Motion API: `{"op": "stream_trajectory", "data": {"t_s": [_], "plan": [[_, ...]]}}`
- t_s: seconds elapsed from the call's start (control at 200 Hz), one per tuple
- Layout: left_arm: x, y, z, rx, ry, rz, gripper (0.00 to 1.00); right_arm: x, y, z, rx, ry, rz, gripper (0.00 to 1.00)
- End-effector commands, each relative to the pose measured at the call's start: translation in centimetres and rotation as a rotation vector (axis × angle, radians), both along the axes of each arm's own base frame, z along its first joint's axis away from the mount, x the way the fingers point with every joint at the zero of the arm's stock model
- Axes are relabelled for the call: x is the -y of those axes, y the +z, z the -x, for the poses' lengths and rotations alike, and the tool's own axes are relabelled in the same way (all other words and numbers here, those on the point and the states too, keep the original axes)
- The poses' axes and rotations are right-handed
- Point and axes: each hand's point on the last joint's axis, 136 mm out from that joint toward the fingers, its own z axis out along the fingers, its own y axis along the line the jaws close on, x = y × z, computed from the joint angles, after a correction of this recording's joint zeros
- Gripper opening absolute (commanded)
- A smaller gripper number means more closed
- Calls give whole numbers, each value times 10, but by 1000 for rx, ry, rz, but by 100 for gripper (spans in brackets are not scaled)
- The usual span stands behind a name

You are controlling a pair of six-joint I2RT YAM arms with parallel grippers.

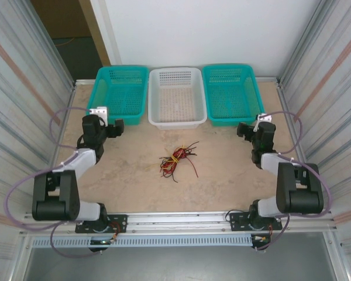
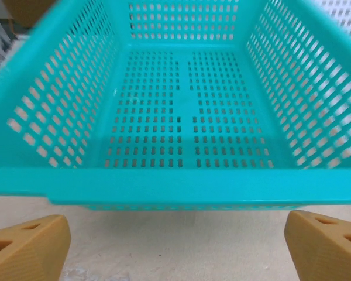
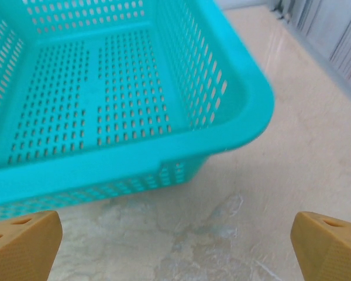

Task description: Untangle the cables

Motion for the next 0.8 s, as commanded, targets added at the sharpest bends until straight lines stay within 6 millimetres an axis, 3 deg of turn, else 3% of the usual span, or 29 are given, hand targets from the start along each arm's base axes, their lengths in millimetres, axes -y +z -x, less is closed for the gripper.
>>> {"op": "stream_trajectory", "data": {"t_s": [0.0, 0.075, 0.125, 0.245, 0.351, 0.421, 0.466, 0.521, 0.571, 0.636, 0.731, 0.792], "plan": [[8, -14, 20, -103, 70, -97, 95, 8, -8, 20, -74, -85, -31, 99], [32, -13, 23, -136, 24, -198, 94, 14, -11, 32, -129, -151, -64, 99], [38, -15, 28, -174, 25, -217, 93, 16, -11, 39, -190, -193, -85, 99], [41, -12, 47, -280, 91, -60, 90, 5, 1, 60, -321, -239, -76, 99], [56, 11, 64, -274, 61, 74, 90, -22, 20, 87, -348, -210, -99, 99], [57, 36, 66, -247, 73, 137, 93, -35, 38, 102, -251, -209, -106, 99], [62, 55, 59, -228, 55, 182, 93, -30, 40, 115, -207, -271, -131, 99], [68, 72, 45, -228, 31, 238, 93, -7, 33, 140, -169, -452, -255, 99], [75, 81, 30, -249, -6, 301, 92, -25, 31, 137, -178, -309, -345, 100], [84, 75, 7, -291, -54, 384, 90, -40, 39, 139, -217, -233, -376, 97], [93, 53, -21, -378, -82, 464, 86, -53, 46, 144, -360, -219, -255, 98], [98, 40, -35, -418, -88, 479, 86, -73, 47, 142, -469, -179, -190, 94]]}}
